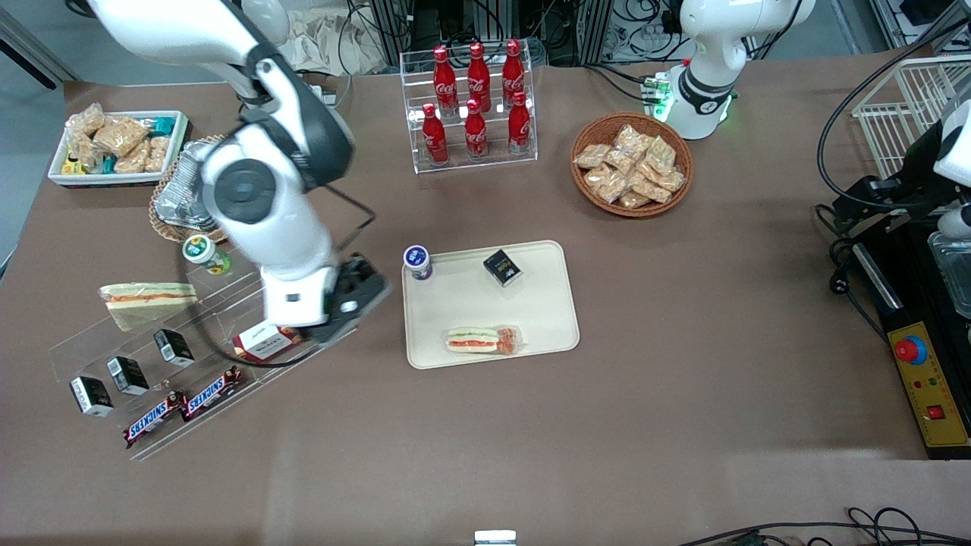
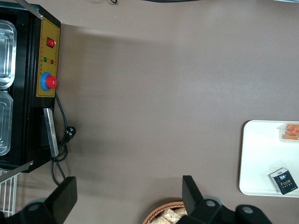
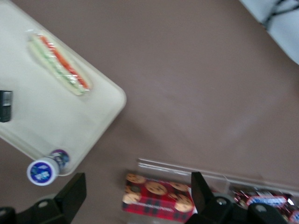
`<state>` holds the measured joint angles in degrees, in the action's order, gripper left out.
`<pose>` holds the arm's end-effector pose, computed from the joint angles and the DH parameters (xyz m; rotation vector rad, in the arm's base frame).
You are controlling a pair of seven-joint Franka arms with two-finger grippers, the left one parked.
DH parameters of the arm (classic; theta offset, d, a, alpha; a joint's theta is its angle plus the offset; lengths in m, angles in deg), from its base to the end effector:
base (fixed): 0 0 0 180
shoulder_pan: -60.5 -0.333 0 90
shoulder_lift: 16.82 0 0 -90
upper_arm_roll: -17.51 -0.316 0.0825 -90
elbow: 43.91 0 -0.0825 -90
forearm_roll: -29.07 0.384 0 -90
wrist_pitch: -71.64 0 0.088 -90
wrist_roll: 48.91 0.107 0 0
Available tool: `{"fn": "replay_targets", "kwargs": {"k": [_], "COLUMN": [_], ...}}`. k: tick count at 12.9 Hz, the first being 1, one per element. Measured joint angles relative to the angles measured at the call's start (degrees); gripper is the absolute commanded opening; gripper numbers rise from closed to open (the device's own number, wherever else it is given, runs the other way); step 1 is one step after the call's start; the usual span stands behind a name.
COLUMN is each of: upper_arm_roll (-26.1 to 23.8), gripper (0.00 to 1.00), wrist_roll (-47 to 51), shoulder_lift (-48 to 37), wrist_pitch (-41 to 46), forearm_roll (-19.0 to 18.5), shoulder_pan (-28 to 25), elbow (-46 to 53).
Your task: Place sandwich on tray
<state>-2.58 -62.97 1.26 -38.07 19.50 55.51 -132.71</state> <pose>0.6125 0.2441 0.4834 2.8982 1.0817 0.1148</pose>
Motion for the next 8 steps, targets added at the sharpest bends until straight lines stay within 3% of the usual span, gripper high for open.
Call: {"fn": "replay_targets", "kwargs": {"k": [4, 8], "upper_arm_roll": [1.7, 11.5], "gripper": [1.00, 1.00], "wrist_roll": [0.0, 0.0], "shoulder_lift": [-4.5, -10.4], "wrist_pitch": [5.8, 9.4], "forearm_roll": [3.0, 5.4], "shoulder_pan": [8.7, 9.3], "elbow": [0.0, 0.2]}}
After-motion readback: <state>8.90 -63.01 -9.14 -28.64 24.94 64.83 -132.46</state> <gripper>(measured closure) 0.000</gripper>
